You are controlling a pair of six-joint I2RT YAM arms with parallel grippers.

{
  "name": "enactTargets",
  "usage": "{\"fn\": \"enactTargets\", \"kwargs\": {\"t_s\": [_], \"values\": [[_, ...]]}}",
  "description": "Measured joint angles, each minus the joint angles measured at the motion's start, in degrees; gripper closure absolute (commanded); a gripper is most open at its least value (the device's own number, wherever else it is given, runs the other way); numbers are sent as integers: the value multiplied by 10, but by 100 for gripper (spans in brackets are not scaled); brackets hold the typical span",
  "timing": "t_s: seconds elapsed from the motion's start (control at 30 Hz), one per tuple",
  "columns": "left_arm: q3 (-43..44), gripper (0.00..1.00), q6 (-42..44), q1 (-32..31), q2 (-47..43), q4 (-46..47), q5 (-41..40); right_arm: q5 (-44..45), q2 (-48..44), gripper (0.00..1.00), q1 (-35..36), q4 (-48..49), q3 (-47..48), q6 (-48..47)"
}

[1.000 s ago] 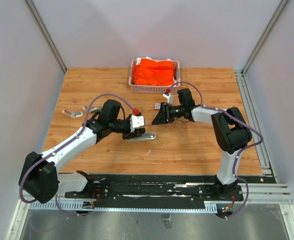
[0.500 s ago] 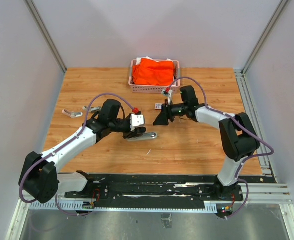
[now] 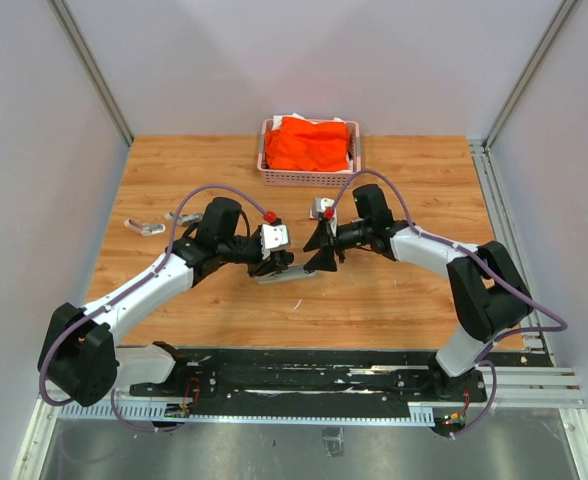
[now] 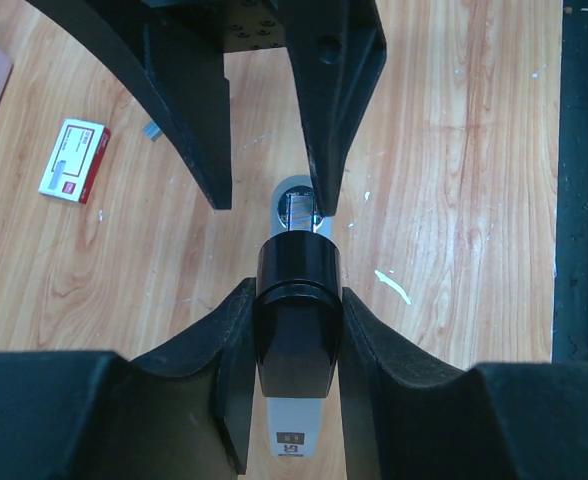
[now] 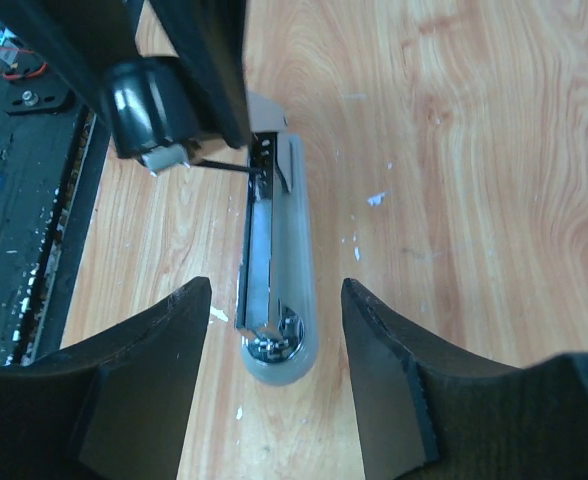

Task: Unload the staples from the stapler
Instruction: Unload the staple at the center of the board.

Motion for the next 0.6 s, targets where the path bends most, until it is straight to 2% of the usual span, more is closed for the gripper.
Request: {"fn": "enactTargets", "kwargs": {"t_s": [0.33,0.6], "values": [[0,100,-12,0,1,0,4,22,-13,45,38,-53,0,-148],[0,100,-23,0,7,5,5,57,-12,52,47,-65,-2,-199]]}}
